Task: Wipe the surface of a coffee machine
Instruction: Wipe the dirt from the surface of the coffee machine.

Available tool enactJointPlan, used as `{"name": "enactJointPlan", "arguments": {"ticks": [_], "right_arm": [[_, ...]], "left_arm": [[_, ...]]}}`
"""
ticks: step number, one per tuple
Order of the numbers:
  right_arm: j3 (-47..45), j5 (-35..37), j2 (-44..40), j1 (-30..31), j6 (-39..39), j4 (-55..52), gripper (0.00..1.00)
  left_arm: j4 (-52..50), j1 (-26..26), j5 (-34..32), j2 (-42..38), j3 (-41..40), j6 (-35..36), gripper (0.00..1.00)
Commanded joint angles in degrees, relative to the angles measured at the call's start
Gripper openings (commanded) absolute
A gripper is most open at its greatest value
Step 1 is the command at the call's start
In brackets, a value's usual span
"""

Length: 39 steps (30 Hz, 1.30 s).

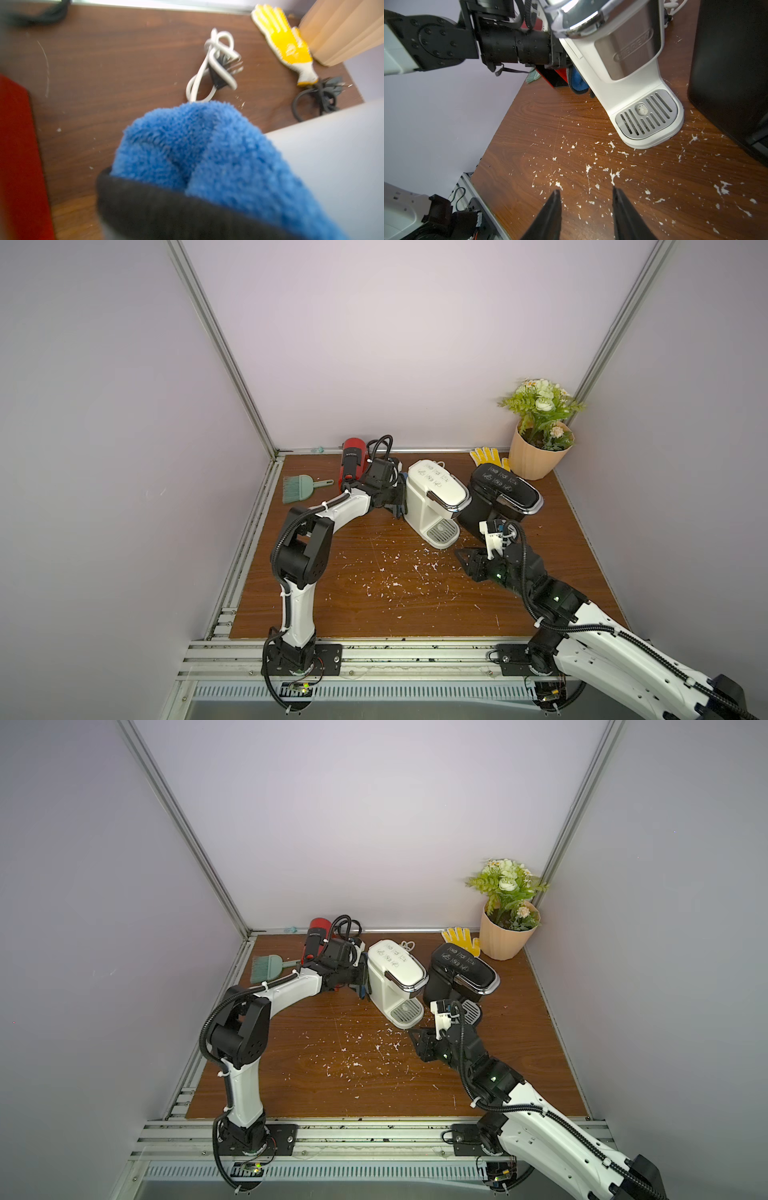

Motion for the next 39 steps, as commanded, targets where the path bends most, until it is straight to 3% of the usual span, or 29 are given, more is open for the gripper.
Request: {"name": "enactJointPlan", "arguments": {"ticks": [1,6,17,26,32,39], "right_arm": [[1.5,0.7,0.0,-0.2,-0.6,1.9,0.44],[0.9,1.0,-0.7,-0.2,0.0,2.1,0.44],[0.1,1.2,-0.7,-0.2,0.3,2.0,0.44],[0.4,0.8,0.0,-0.2,0.6,3.0,0.44],[-0.4,0.7,0.3,-0.2,1.0,3.9,0.44],[-0.1,0.1,1.4,-0.2,0.8,4.6,0.44]], "left_arm": [[-0.7,-1.9,0.9,-2.8,4.6,0.2,0.01],[2.4,-1.9,1.0,-3.1,1.7,0.3,0.01],[8.9,-2.3,2.4,0.5,-13.6,-2.2,0.01],[4.3,-2.5,-1.4,-10.8,-18.2,-3.5,0.01],[5.6,-3.8,-0.3,-20.5,-24.4,-6.7,0.01],[6.9,-4.6,0.4,-17.5,-22.4,-7.2,0.01]]}}
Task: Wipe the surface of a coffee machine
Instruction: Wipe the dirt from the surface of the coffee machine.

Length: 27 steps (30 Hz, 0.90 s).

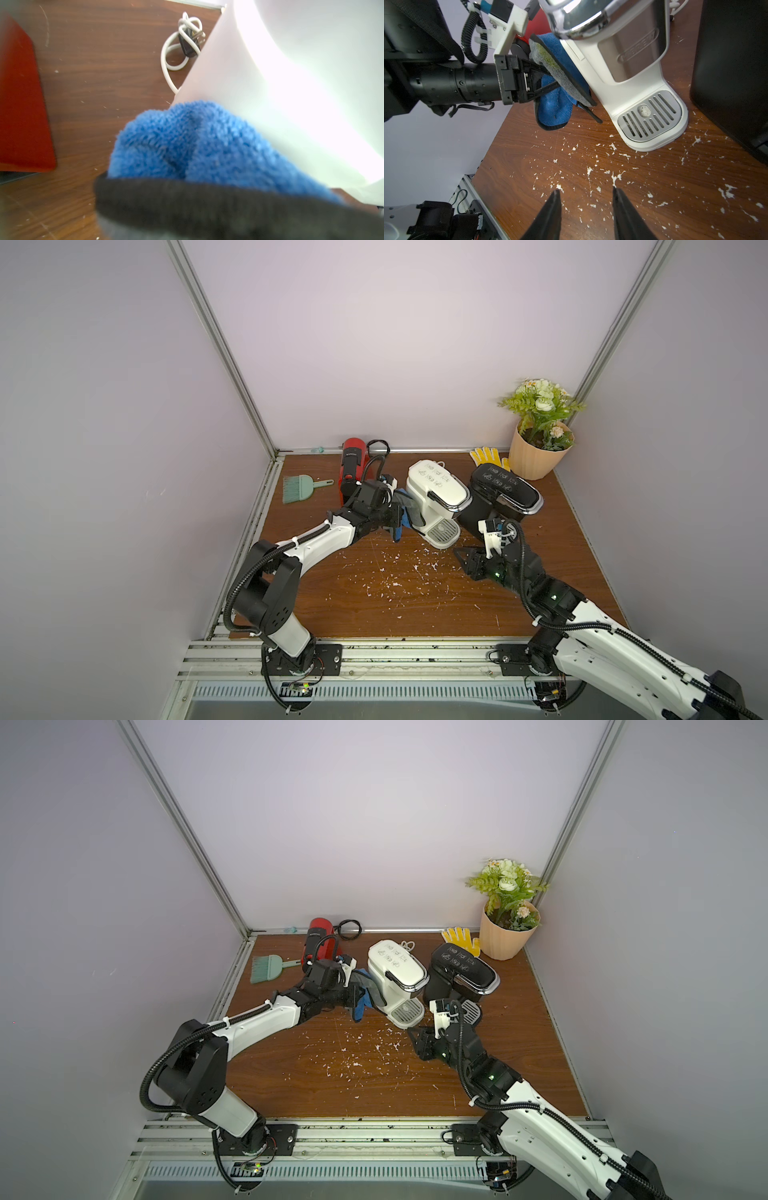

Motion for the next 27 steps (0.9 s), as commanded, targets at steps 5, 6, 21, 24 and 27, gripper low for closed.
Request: {"name": "enactJointPlan", "arguments": {"ticks": [5,6,21,24,27], "right_arm": [[0.2,0.5,-1.4,-0.2,0.4,1.3,0.44],[0.2,0.7,-1.7,-0.2,0.5,0.9,0.44],[0.0,2.5,-6.1,-0.2,1.0,-3.5,0.44],[0.2,2.6,-5.9,-0.2,0.7,-3.2,0.44],[1.0,1.3,-4.7,-0.2,0.2,-2.7,0.44]], "left_arm": [[-0.5,-0.5,0.3,11.7,11.6,0.0,0.01],[-1.0,-0.5,0.2,13.4,13.7,0.2,0.01],[-2.3,-1.1,2.6,26.7,29.2,-1.7,0.01],[-2.4,-1.1,-0.3,21.5,24.1,-0.5,0.01],[-5.5,-1.1,-3.0,15.7,20.5,1.8,0.01]]}}
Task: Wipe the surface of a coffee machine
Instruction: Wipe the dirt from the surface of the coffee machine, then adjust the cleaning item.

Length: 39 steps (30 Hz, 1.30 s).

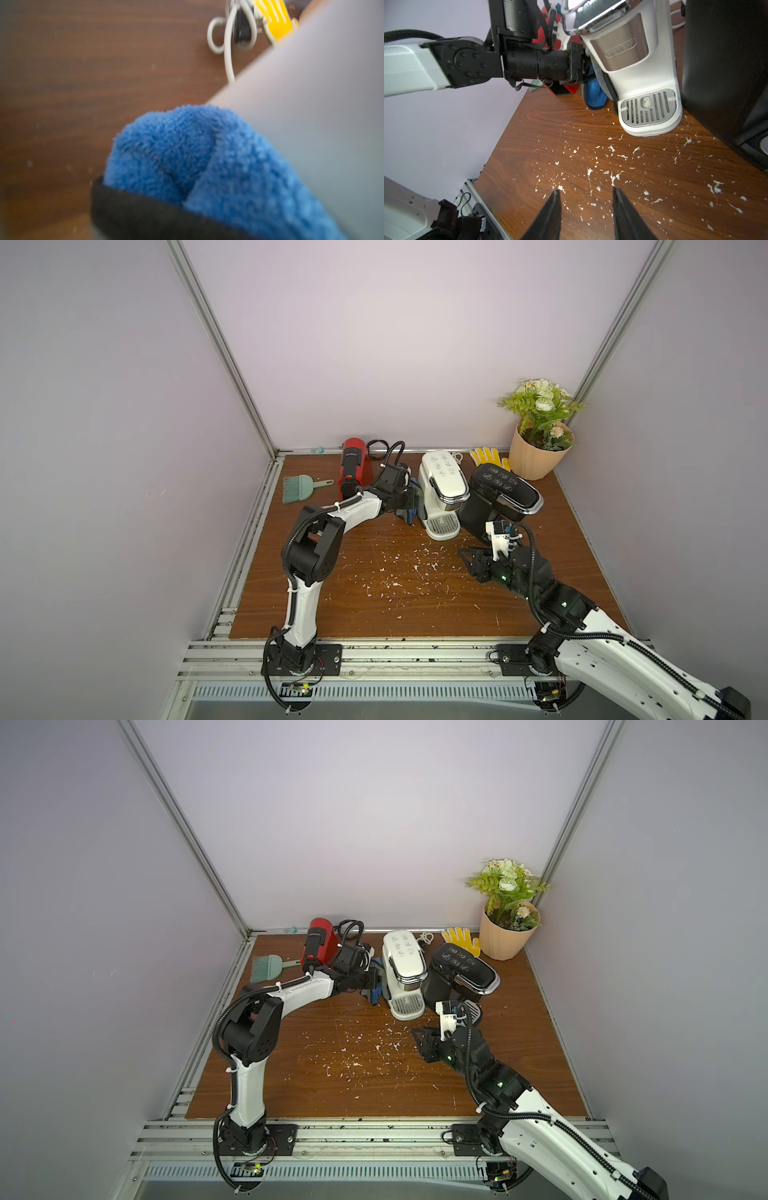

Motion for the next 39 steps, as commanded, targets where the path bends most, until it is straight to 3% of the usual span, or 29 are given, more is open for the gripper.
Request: {"name": "enactJointPlan", "arguments": {"ticks": [1,8,17,22,25,30,39], "right_arm": [[1.5,-0.9,1.2,-0.2,-0.6,1.3,0.44],[7.6,-6.2,4.6,0.2,-2.4,2.4,0.44],[12.9,-19.1,11.6,1.8,-0.3,15.5,0.52],[15.0,-22.3,19.2,2.4,2.7,24.5,0.62],[16.4,-21.6,22.7,2.5,3.3,26.2,0.63],[17.9,-26.3,28.3,3.8,5.0,32.9,0.71],[21.3,-29.4,30.7,5.6,1.3,33.3,0.76]], "left_arm": [[-1.9,-1.0,-1.7,-7.9,-1.9,2.4,0.01],[-6.1,-1.0,1.3,-24.4,-10.0,5.9,0.01],[-6.6,-1.0,13.5,-41.0,-21.8,13.2,0.01],[-2.8,-0.9,23.1,-48.5,-27.4,14.3,0.01],[-1.6,-0.8,28.9,-51.2,-29.1,14.8,0.01],[-1.9,-0.7,36.3,-51.7,-29.5,15.8,0.01],[-5.2,-0.7,36.9,-49.0,-27.5,17.3,0.01]]}}
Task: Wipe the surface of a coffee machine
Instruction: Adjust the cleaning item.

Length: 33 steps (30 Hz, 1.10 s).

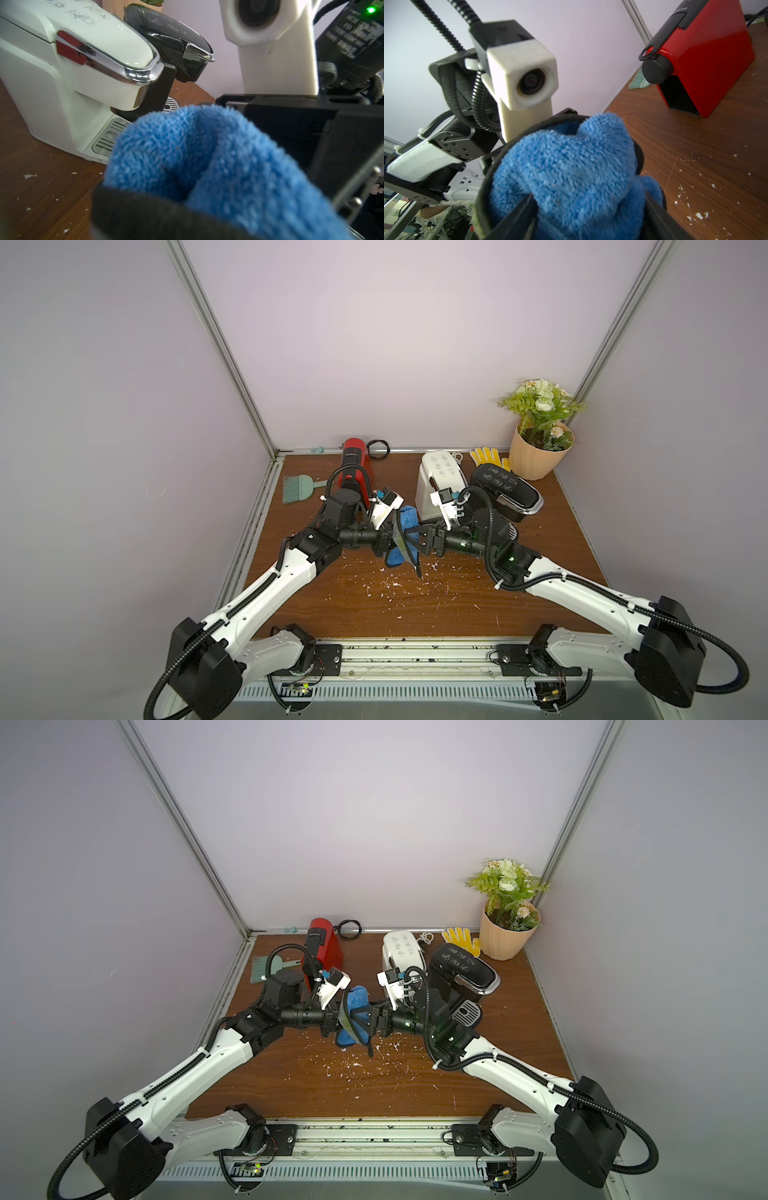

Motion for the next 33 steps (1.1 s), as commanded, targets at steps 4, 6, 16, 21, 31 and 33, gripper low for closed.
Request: {"name": "enactJointPlan", "arguments": {"ticks": [4,6,16,21,31,33], "right_arm": [[4.4,-8.7,1.3,0.5,-2.4,7.1,0.78],[4.6,-11.6,2.3,0.5,-1.7,9.2,0.79],[8.2,-6.8,4.2,2.4,-6.7,1.1,0.66],[8.1,-6.6,5.3,2.5,-5.7,4.3,0.27],[12.3,-2.7,7.4,2.4,-8.0,0.3,0.03],[13.5,-2.8,8.7,2.5,-8.0,0.6,0.03]], "left_arm": [[-1.7,0.3,2.9,-0.3,1.7,2.2,0.01],[-2.3,0.7,3.4,0.1,2.0,2.3,0.01],[-4.4,1.4,6.4,2.4,3.9,3.4,0.01],[-7.7,1.7,4.8,2.4,4.3,4.8,0.05],[-11.4,7.4,-8.5,-0.1,4.9,3.3,0.71],[-11.3,7.7,-10.2,-0.2,5.3,2.8,0.72]]}}
